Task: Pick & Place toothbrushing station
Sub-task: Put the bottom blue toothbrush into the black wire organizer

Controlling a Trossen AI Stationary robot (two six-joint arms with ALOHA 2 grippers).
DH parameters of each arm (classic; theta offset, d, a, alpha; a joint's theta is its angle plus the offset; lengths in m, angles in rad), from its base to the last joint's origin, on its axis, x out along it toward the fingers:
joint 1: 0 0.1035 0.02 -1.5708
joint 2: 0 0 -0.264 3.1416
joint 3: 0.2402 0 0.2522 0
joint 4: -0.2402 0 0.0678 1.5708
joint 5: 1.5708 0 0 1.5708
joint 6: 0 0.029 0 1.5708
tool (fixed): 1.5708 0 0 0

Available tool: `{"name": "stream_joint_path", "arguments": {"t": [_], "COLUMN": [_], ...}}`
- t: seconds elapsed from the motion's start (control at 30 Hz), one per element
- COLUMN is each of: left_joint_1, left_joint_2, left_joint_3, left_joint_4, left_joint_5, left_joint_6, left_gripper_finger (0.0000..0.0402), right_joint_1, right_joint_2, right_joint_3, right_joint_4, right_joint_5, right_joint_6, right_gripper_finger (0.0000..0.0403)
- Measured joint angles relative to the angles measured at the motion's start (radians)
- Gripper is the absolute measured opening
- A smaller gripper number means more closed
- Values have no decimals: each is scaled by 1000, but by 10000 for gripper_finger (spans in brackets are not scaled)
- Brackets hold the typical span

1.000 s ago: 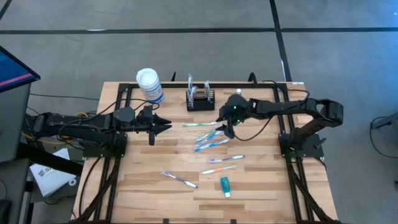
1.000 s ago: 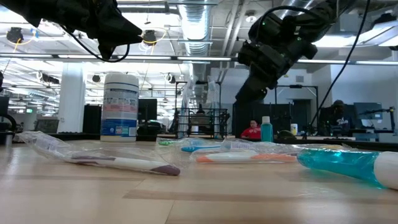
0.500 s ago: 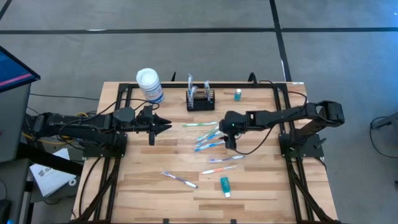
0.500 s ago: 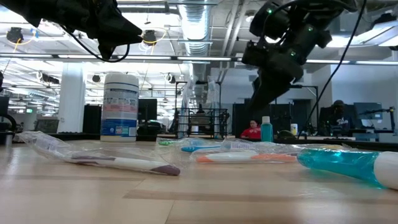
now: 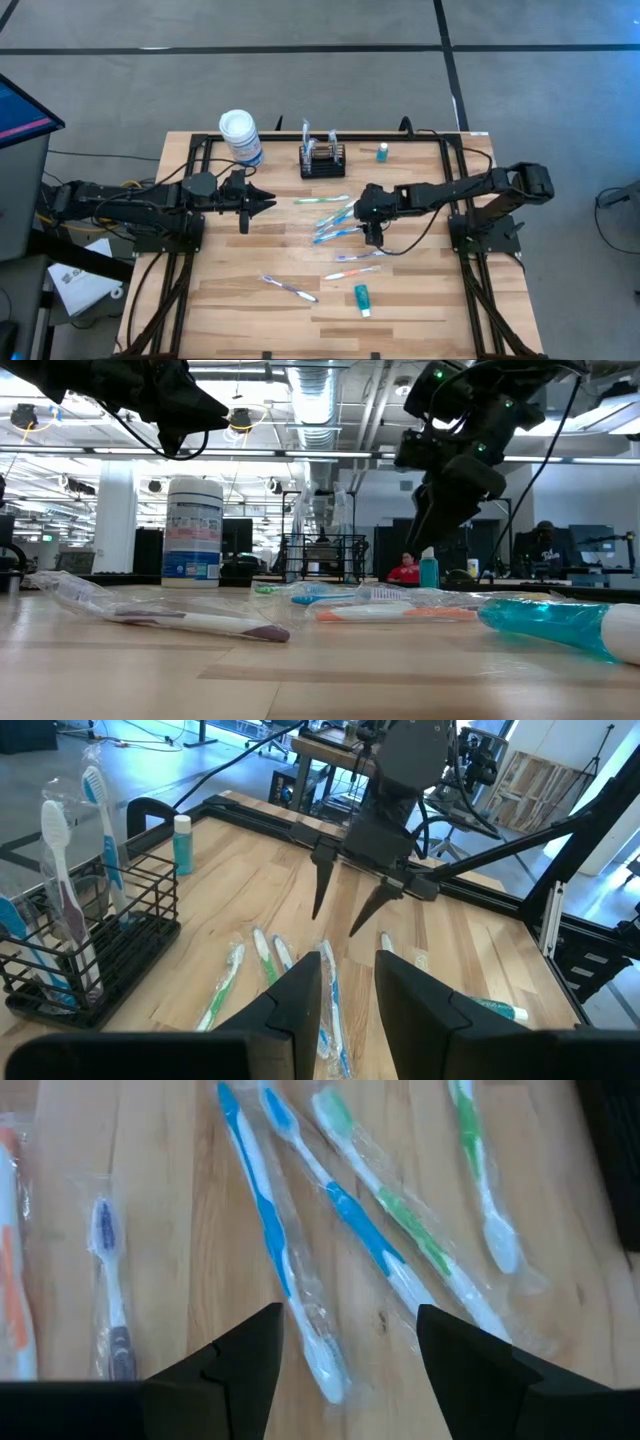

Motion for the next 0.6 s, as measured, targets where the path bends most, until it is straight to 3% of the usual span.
{"name": "stream_joint_path", "arguments": {"t": [0.43, 0.6], "left_joint_1": [0, 0], "left_joint_2": [0, 0], "left_joint_3": [0, 0], "left_joint_4": [2, 1], "left_joint_5": [0, 0], "left_joint_6": [0, 0], "left_gripper_finger": [92, 92], "right_joint_1": [26, 35], "right_joint_2": [208, 268], "right_joint_3": [72, 122], "right_joint_4": [-4, -32], "right_joint_5": [18, 19], "right_joint_6": [-7, -29], "right_gripper_finger": [218, 194]}}
